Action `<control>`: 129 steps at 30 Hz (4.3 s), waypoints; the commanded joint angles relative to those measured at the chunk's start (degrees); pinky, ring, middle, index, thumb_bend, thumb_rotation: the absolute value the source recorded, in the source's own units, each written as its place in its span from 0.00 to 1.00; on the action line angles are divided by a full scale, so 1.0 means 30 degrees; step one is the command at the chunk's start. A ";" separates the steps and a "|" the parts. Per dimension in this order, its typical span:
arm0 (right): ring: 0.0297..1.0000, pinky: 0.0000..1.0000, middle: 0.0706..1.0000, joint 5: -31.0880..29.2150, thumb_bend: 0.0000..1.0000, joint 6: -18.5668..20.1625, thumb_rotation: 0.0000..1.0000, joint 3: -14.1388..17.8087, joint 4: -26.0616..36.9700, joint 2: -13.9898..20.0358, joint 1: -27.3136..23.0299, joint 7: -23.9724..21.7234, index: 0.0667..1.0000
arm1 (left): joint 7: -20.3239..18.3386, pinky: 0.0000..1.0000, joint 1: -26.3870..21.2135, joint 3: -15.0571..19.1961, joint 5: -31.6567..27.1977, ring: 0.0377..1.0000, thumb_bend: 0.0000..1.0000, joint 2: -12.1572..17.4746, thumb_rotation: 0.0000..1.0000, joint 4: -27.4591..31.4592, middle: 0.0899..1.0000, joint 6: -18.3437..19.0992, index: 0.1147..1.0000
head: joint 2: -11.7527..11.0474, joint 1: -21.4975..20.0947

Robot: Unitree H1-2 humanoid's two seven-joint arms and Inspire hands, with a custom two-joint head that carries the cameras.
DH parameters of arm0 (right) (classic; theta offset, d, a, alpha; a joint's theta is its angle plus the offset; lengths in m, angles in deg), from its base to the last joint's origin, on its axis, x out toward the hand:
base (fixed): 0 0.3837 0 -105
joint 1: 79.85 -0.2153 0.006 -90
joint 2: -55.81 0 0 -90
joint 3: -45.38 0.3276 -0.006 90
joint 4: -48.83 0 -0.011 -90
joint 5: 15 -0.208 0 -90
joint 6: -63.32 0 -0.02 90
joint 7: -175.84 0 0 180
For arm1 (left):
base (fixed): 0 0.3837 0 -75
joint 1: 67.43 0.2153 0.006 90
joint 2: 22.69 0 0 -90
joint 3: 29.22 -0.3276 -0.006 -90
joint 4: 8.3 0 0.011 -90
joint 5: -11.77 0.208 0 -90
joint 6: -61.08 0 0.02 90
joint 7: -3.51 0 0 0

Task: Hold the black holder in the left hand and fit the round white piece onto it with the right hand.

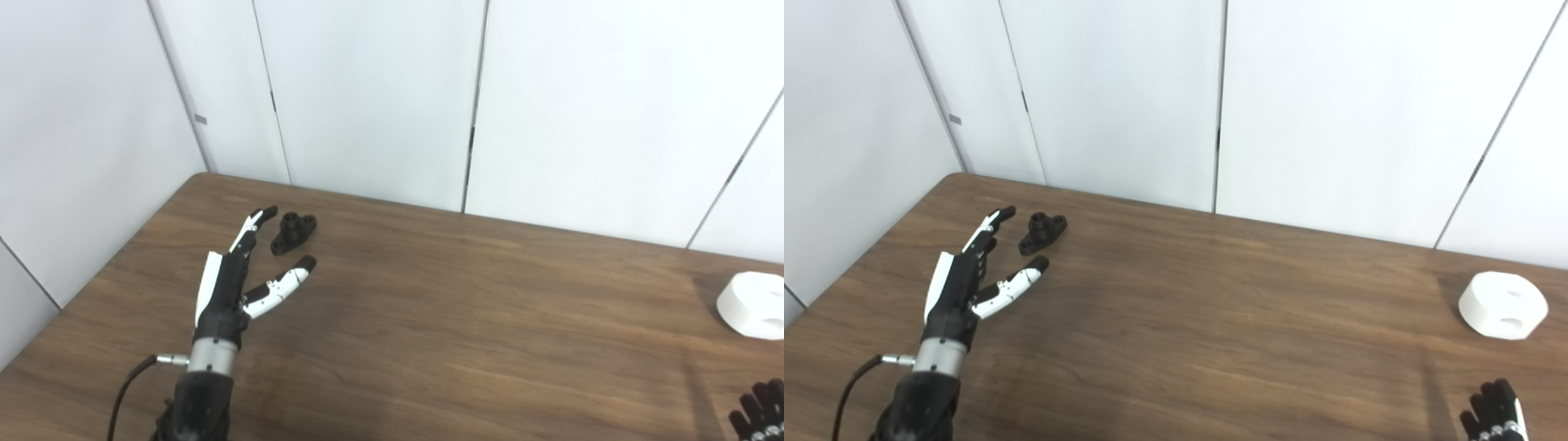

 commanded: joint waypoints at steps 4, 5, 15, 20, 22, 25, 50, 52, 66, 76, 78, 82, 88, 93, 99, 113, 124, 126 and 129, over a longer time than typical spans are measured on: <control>1.00 1.00 1.00 -0.0012 0.77 0.0122 1.00 -0.0128 -0.1110 -0.0344 0.0251 -0.0117 1.00 | 0.0824 0.92 -0.1895 -0.0361 0.2938 0.94 0.80 0.1719 0.36 -0.1444 0.92 0.0008 0.84 | 0.0078 -0.0094; 1.00 1.00 1.00 -0.0072 0.77 0.0075 1.00 -0.0132 -0.1105 -0.0358 0.0264 -0.0146 1.00 | 0.0862 0.92 -0.2112 -0.0438 0.3222 0.93 0.80 0.1882 0.36 -0.1777 0.92 0.0122 0.84 | 0.0124 -0.0109; 1.00 1.00 1.00 -0.0201 0.75 0.0026 1.00 -0.0173 -0.0985 -0.0404 0.0350 -0.0180 1.00 | 0.1821 0.88 -0.4348 -0.1247 0.5868 0.94 0.83 0.3020 0.32 -0.5539 0.90 0.0982 0.81 | 0.0263 -0.0161; 1.00 1.00 1.00 -0.0126 0.74 0.0026 1.00 -0.0180 -0.0953 -0.0410 0.0378 -0.0143 1.00 | 0.1922 0.94 -0.5005 -0.2011 0.7095 0.95 0.85 0.3649 0.37 -0.6884 0.90 0.1493 0.80 | 0.0332 -0.0195; 1.00 1.00 1.00 -0.0089 0.74 0.0033 1.00 -0.0190 -0.0935 -0.0389 0.0395 -0.0154 1.00 | 0.1977 0.98 -0.5310 -0.2621 0.8106 0.95 0.86 0.4044 0.40 -0.7591 0.90 0.1995 0.80 | 0.0361 -0.0198; 1.00 1.00 1.00 -0.0053 0.73 0.0190 1.00 -0.0201 -0.0723 -0.0396 0.0480 -0.0098 1.00 | 0.1899 1.00 -0.5760 -0.3615 0.9522 0.98 0.88 0.4549 0.48 -0.8494 0.92 0.3085 0.80 | 0.0438 -0.0226; 1.00 1.00 1.00 -0.0096 0.71 0.0205 1.00 -0.0294 -0.0417 -0.0507 0.0671 -0.0156 1.00 | 0.0416 1.00 -0.7954 -0.4921 1.1504 1.00 0.86 0.4826 0.47 -1.2593 0.93 0.4235 0.75 | 0.0655 -0.0628; 1.00 1.00 1.00 -0.0095 0.72 0.0259 1.00 -0.0293 -0.0371 -0.0528 0.0693 -0.0127 1.00 | 0.0430 1.00 -0.8091 -0.5083 1.1424 0.98 0.86 0.4877 0.46 -1.2786 0.92 0.4227 0.74 | 0.0662 -0.0633; 1.00 1.00 1.00 -0.0291 0.69 0.0398 1.00 -0.0285 -0.0260 -0.0616 0.0765 -0.0099 1.00 | 0.0729 1.00 -0.8849 -0.5526 1.0609 0.96 0.84 0.4847 0.45 -1.3517 0.89 0.4207 0.68 | 0.0753 -0.0749; 1.00 1.00 1.00 -0.0442 0.69 0.0654 1.00 -0.0241 -0.0051 -0.0606 0.0853 -0.0111 1.00 | 0.2254 1.00 -0.8647 -0.5238 0.9679 0.93 0.79 0.4773 0.31 -1.3881 0.83 0.3159 0.58 | 0.0837 -0.0753; 1.00 1.00 1.00 -0.0462 0.69 0.0744 1.00 -0.0254 -0.0013 -0.0529 0.0872 -0.0166 1.00 | 0.2660 1.00 -0.8530 -0.5244 0.9432 0.92 0.78 0.4799 0.28 -1.3896 0.82 0.2826 0.56 | 0.0873 -0.0723; 1.00 1.00 1.00 -0.0366 0.71 0.0706 1.00 -0.0252 0.0047 -0.0457 0.0901 -0.0218 1.00 | 0.3209 1.00 -0.8400 -0.5256 0.9162 0.90 0.76 0.4779 0.21 -1.3845 0.80 0.2597 0.52 | 0.0902 -0.0708; 1.00 1.00 1.00 -0.0907 0.69 0.0783 1.00 -0.0210 0.0062 -0.0408 0.0894 -0.0356 1.00 | 0.4042 1.00 -0.8262 -0.5111 0.8463 0.88 0.52 0.4762 0.06 -1.4037 0.75 0.1411 0.42 | 0.0989 -0.0702; 1.00 1.00 1.00 -0.0950 0.70 0.0835 1.00 -0.0189 0.0099 -0.0347 0.0871 -0.0326 1.00 | 0.3956 0.96 -0.8237 -0.4604 0.7165 0.89 0.51 0.4541 0.05 -1.4162 0.75 0.0775 0.42 | 0.1041 -0.0696; 1.00 1.00 1.00 -0.1012 0.69 0.0292 1.00 -0.0094 -0.0240 -0.0395 0.0755 -0.0400 1.00 | 0.4031 0.89 -0.8240 -0.4735 0.6856 0.88 0.51 0.4556 0.06 -1.4161 0.74 0.0686 0.42 | 0.1061 -0.0713; 1.00 1.00 1.00 -0.1081 0.70 0.0088 0.99 0.0022 -0.0454 -0.0390 0.0673 -0.0444 1.00 | 0.4012 0.82 -0.8130 -0.5047 0.6839 0.85 0.51 0.4722 0.06 -1.4032 0.73 0.0350 0.42 | 0.1105 -0.0652; 1.00 1.00 1.00 -0.1051 0.68 0.0102 1.00 0.0088 -0.0775 -0.0325 0.0409 -0.0588 1.00 | 0.2737 0.83 -0.7594 -0.4584 0.6765 0.85 0.73 0.5218 0.08 -1.1164 0.75 0.1265 0.51 | 0.1059 -0.0275; 1.00 1.00 1.00 -0.0962 0.68 0.0055 1.00 0.0130 -0.0846 -0.0353 0.0375 -0.0539 1.00 | 0.2272 0.85 -0.7646 -0.4621 0.6986 0.85 0.92 0.5458 0.11 -1.0643 0.76 0.1734 0.58 | 0.1057 -0.0239; 1.00 1.00 1.00 -0.0969 0.67 -0.0026 1.00 0.0083 -0.0919 -0.0274 0.0355 -0.0701 1.00 | 0.1591 0.87 -0.7825 -0.4710 0.7045 0.86 0.99 0.5887 0.14 -1.0315 0.77 0.2184 0.63 | 0.1094 -0.0209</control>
